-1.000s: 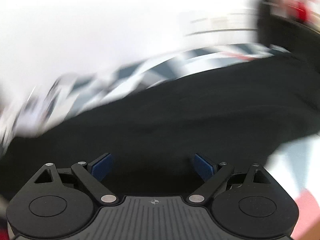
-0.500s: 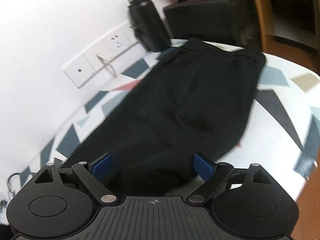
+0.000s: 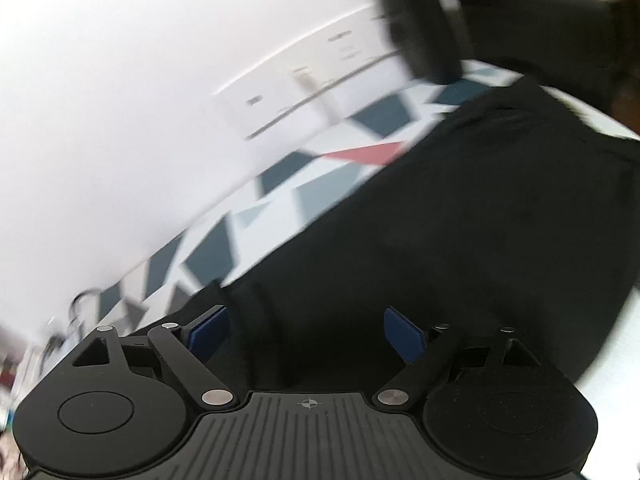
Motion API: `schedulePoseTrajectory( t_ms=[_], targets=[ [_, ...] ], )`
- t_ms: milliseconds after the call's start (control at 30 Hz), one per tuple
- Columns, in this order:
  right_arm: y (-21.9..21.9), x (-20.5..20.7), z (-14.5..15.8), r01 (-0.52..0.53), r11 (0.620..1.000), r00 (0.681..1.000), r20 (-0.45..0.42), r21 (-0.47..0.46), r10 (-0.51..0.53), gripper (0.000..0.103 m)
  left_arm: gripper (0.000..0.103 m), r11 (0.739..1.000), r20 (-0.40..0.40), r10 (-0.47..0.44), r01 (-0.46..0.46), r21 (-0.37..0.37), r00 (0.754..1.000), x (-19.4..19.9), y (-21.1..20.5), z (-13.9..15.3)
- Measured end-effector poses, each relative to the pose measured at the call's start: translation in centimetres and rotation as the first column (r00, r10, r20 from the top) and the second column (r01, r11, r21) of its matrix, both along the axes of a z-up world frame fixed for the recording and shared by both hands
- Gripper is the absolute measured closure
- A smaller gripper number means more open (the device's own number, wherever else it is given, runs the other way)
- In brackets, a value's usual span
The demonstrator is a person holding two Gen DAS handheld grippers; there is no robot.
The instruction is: Fold clothes
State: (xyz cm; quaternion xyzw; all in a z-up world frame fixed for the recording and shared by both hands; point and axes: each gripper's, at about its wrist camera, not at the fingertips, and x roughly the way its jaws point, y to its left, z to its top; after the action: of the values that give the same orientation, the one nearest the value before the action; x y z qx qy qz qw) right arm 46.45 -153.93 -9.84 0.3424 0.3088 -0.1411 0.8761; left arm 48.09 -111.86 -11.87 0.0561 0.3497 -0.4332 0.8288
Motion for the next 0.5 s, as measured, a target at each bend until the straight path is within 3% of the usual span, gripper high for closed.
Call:
schedulePoseTrajectory(
  t_ms=[33,133,267,367,467,500],
  targets=[
    [0.4,1.0,0.0,-0.041,0.999,0.999,-0.01,-0.012,0.041,0.022,0.046,1.0,0.001,0.001,-0.001,-0.015,1.0,-0.1,0.3,0.3],
    [1.4,2.3,-0.1,-0.069,0.997,0.997,-0.036,-0.017,0.068,0.026,0.043,0.99,0.05,0.139,-0.138,-0.03,0.989,0.3,4.8,1.7],
    [2.2,1.7,-0.3,-0.063,0.998,0.997,-0.053,0.005,0.063,0.026,0.037,0.945,0.035,0.327,-0.328,0.011,0.944,1.0,10.3,1.1],
    [2.9,1.6,-1.3,-0.087,0.996,0.992,-0.093,0.02,0.089,0.025,0.036,0.884,-0.077,0.466,-0.46,0.08,0.882,2.2,14.0,-1.0],
    [4.0,2.6,-2.2,-0.119,0.993,0.981,-0.157,-0.008,0.116,0.023,0.032,0.851,-0.255,0.515,-0.524,0.038,0.818,3.3,16.4,-3.1],
    [4.6,3.0,-2.5,-0.134,0.991,0.976,-0.174,-0.026,0.128,0.022,0.03,0.851,-0.29,0.508,-0.524,0.026,0.811,3.5,16.5,-3.4]
  ],
)
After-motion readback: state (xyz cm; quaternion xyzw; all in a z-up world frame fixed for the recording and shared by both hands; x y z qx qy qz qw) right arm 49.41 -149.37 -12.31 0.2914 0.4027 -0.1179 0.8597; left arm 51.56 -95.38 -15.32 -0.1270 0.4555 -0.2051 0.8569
